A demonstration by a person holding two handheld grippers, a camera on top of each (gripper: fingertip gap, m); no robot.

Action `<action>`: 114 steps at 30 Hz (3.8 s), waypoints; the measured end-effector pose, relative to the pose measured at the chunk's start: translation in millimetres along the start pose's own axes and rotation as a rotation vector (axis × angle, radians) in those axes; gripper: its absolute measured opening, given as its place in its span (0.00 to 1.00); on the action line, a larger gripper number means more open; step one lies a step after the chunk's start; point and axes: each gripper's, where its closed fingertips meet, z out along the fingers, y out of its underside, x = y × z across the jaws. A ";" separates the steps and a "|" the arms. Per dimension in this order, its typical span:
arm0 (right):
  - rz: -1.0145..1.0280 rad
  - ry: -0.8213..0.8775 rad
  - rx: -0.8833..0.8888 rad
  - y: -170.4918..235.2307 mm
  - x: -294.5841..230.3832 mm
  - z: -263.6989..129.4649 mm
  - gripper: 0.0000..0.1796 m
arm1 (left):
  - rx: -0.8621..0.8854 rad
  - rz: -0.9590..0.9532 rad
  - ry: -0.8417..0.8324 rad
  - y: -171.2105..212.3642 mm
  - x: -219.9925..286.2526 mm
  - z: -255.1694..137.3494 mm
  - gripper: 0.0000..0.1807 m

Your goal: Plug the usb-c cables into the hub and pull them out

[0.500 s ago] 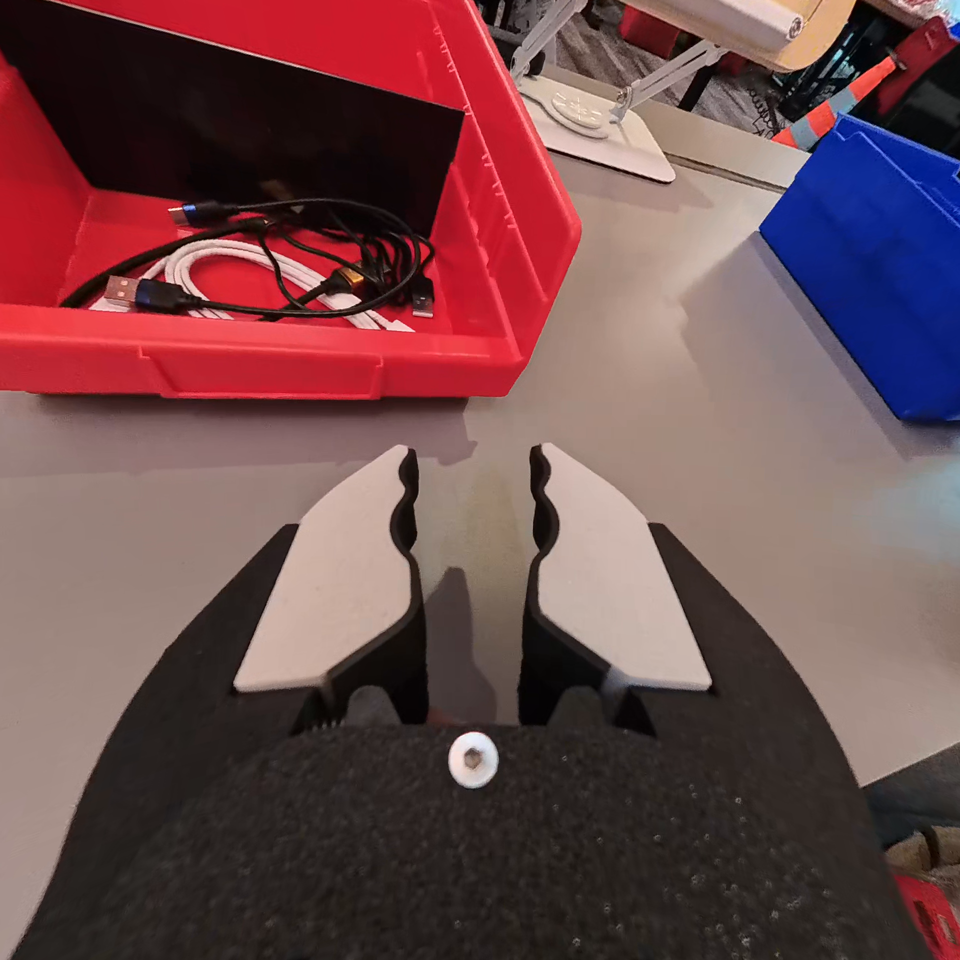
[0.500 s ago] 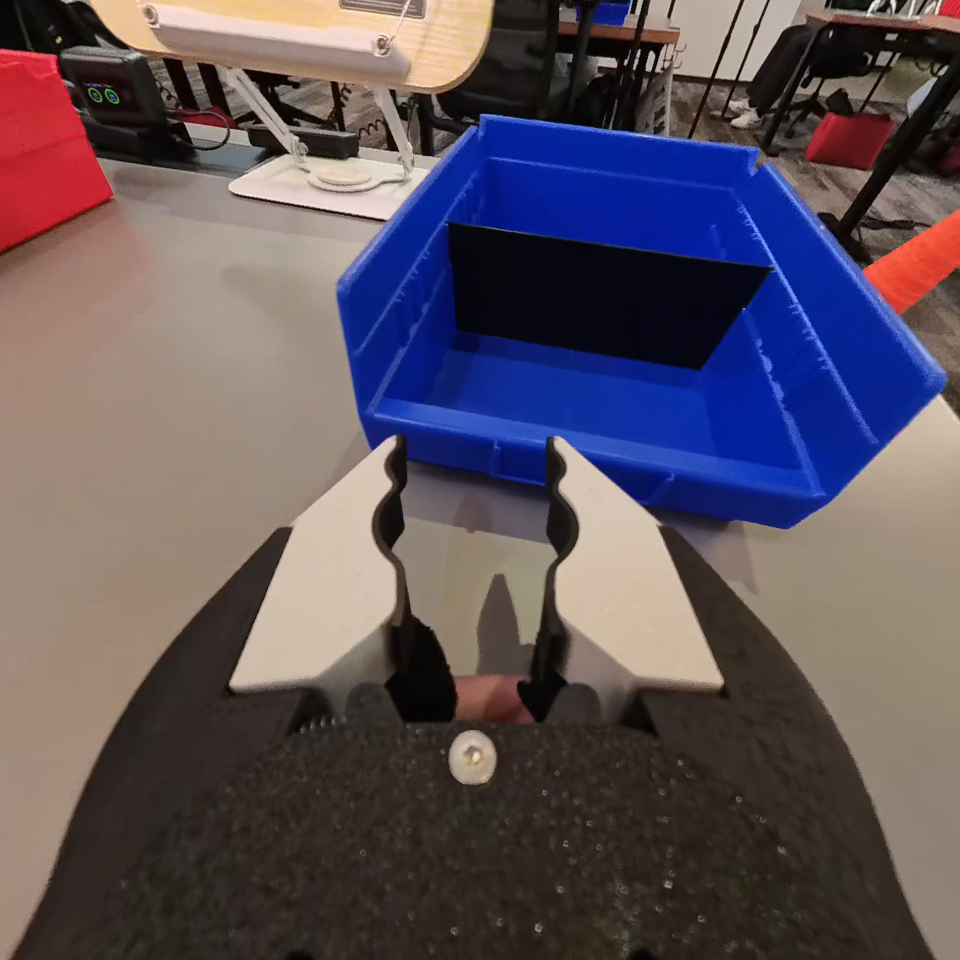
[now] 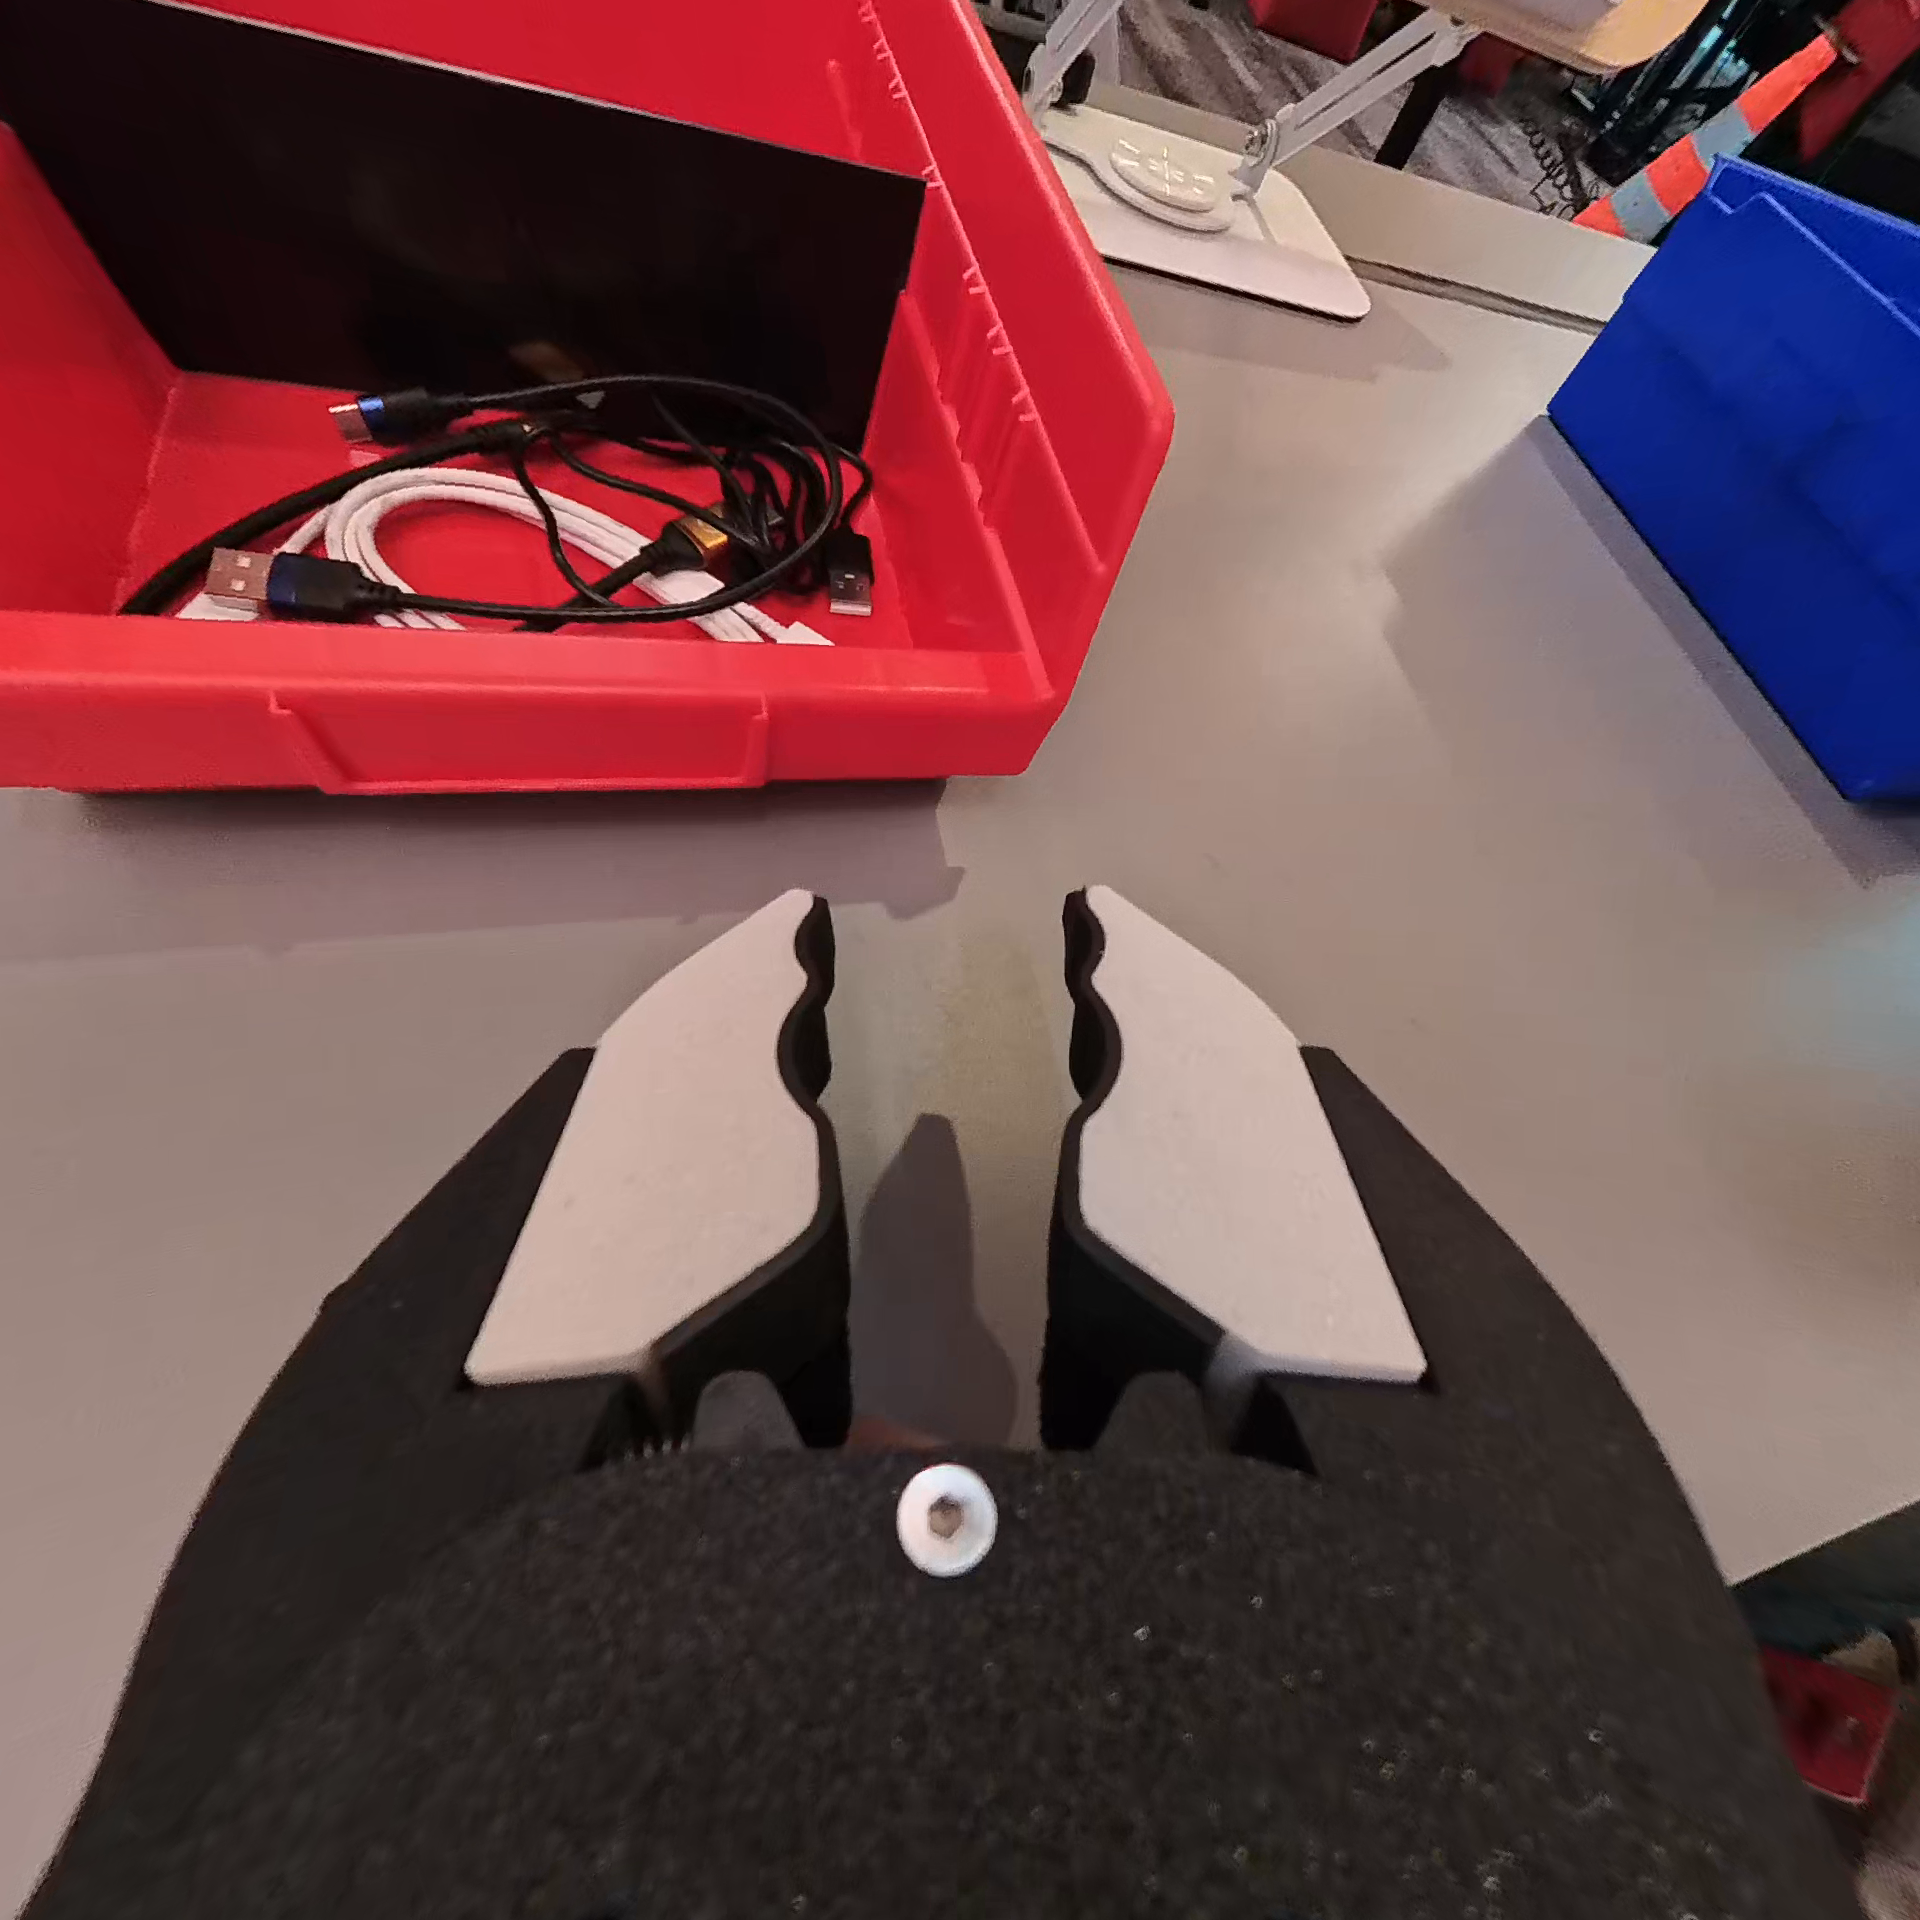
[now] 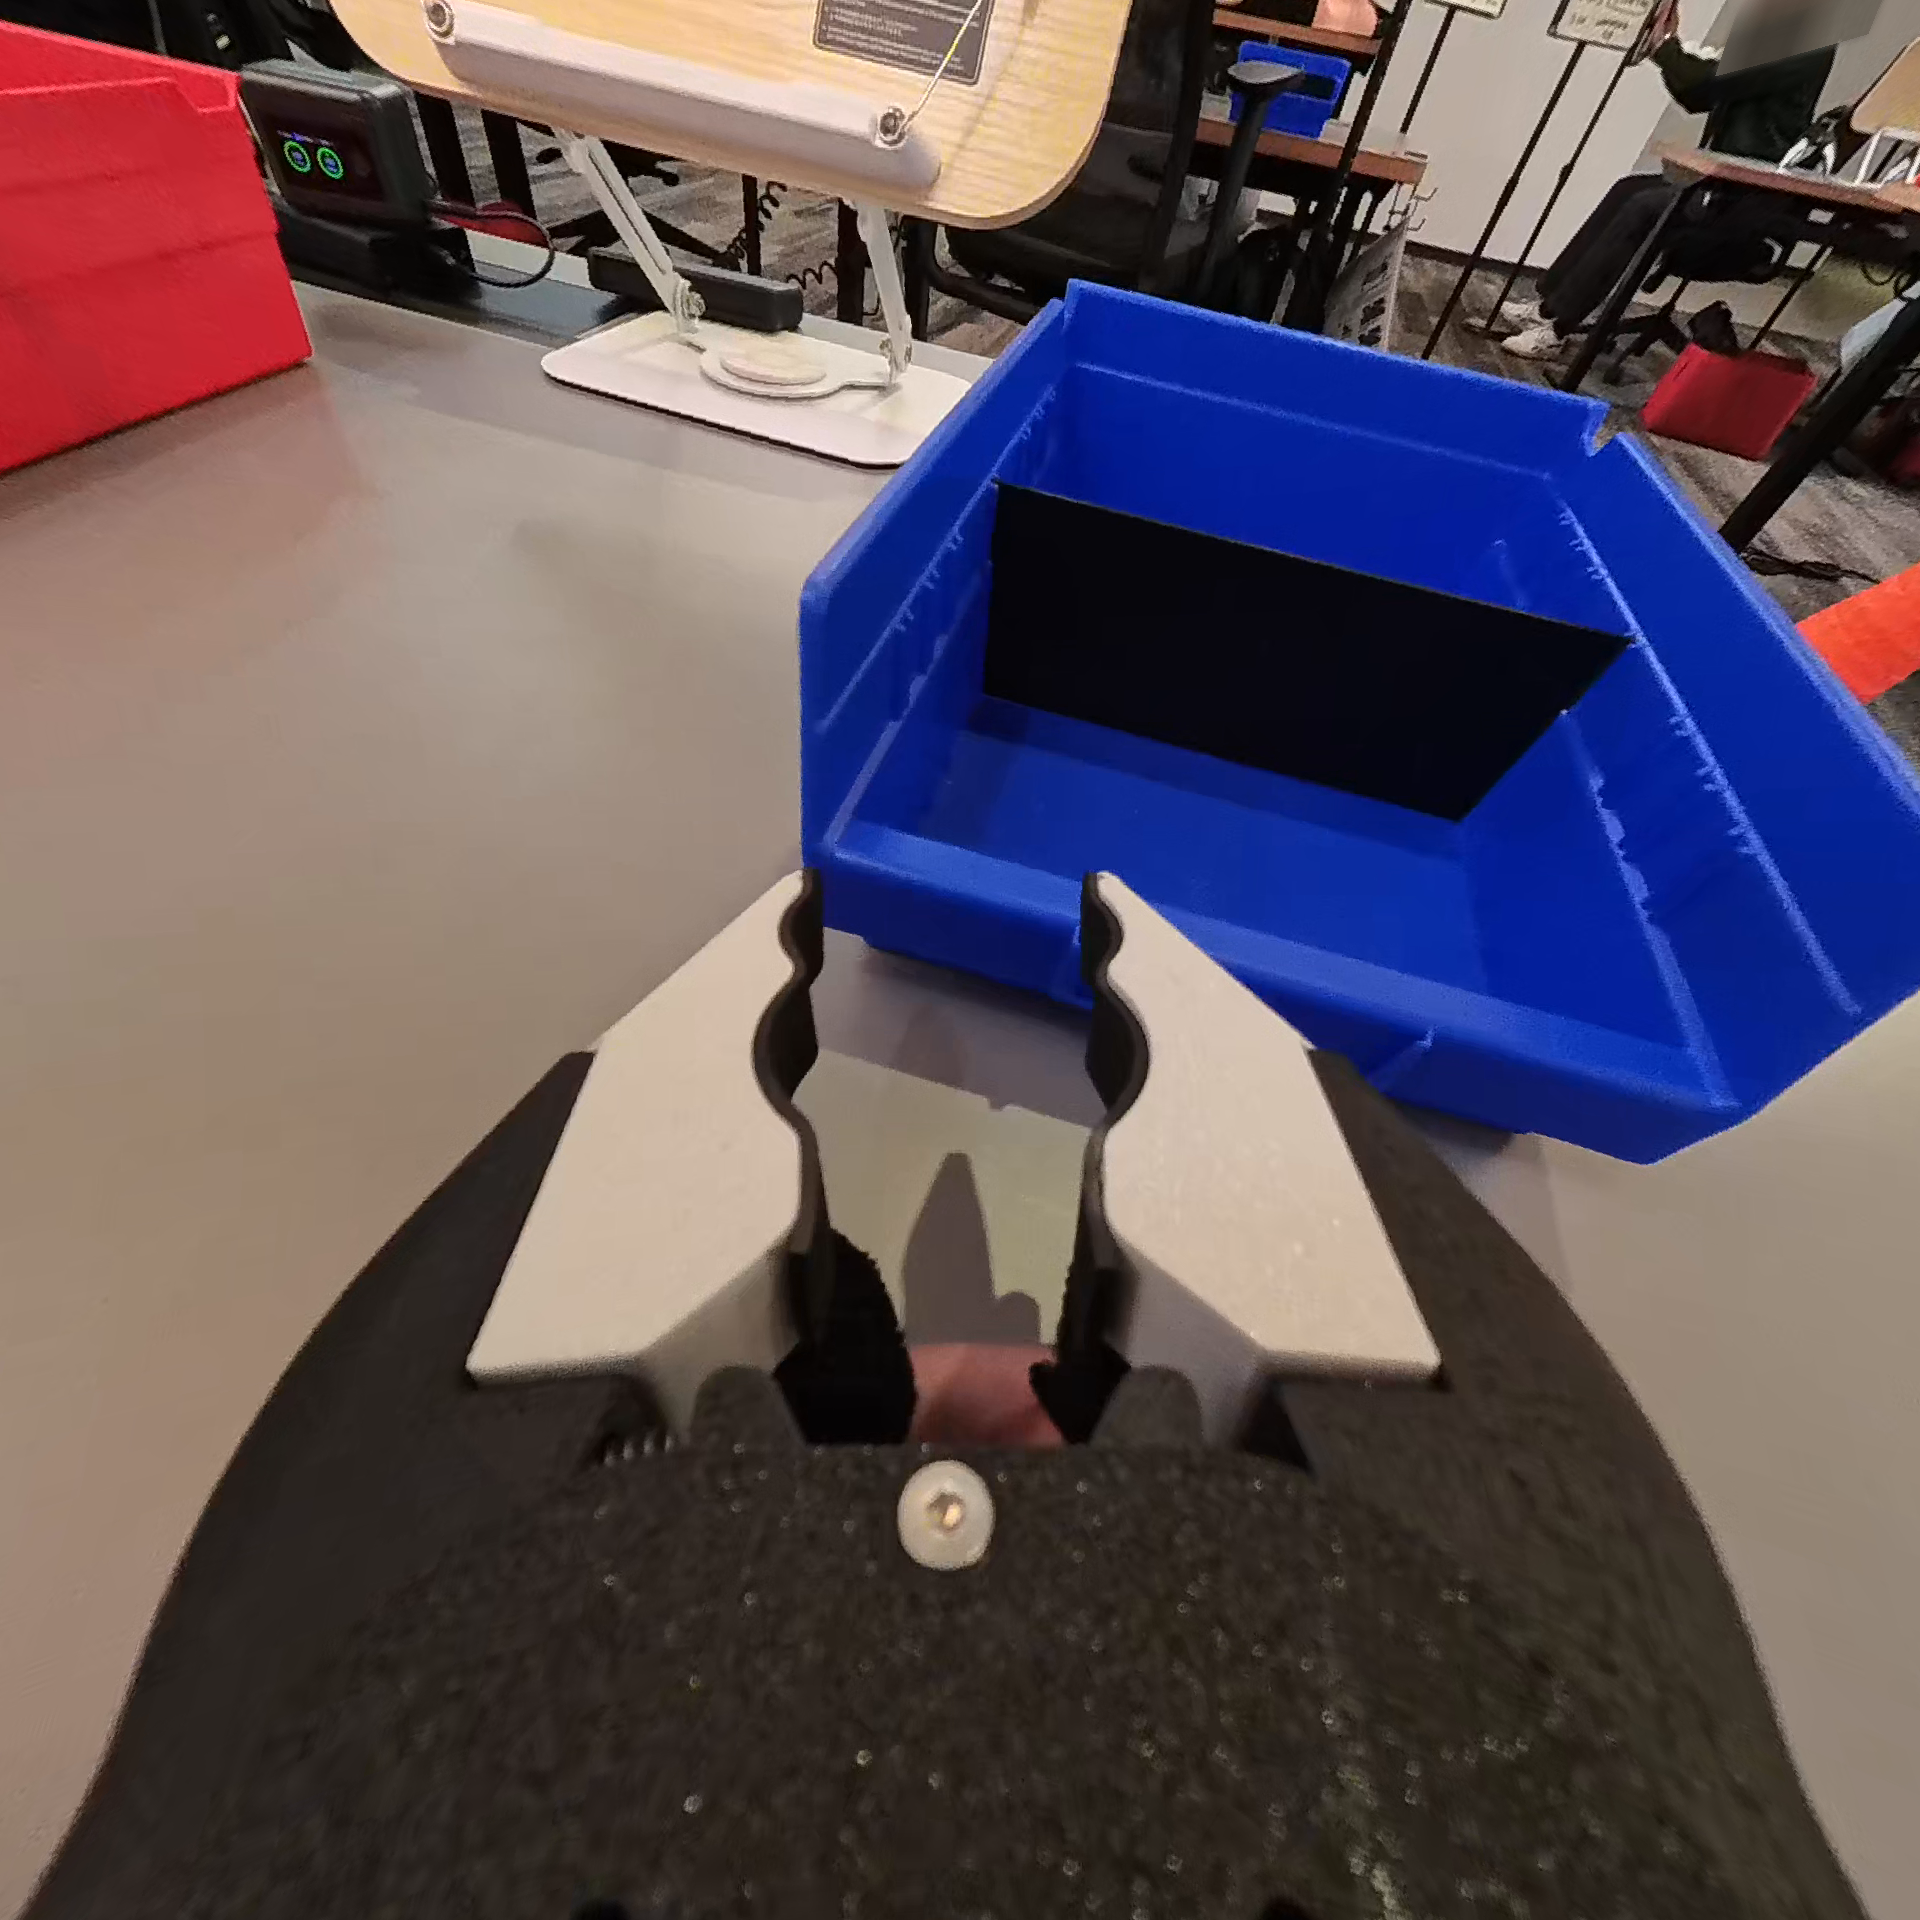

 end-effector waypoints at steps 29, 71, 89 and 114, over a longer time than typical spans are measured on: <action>-0.012 -0.001 -0.017 3.6 -1.6 1.1 0.27 | -0.039 -0.001 0.043 8.6 13.3 2.9 0.24; 0.067 -0.152 -0.024 5.0 -14.2 8.6 0.26 | -0.930 1.212 0.308 -139.8 -116.7 234.9 0.24; 0.067 -0.174 -0.025 4.5 -18.9 7.5 0.26 | -0.559 1.553 0.003 -211.1 -100.1 197.7 0.12; 0.187 -0.653 0.418 -190.8 -154.5 -5.5 0.19 | 0.912 1.753 -0.580 -163.7 263.1 13.6 0.12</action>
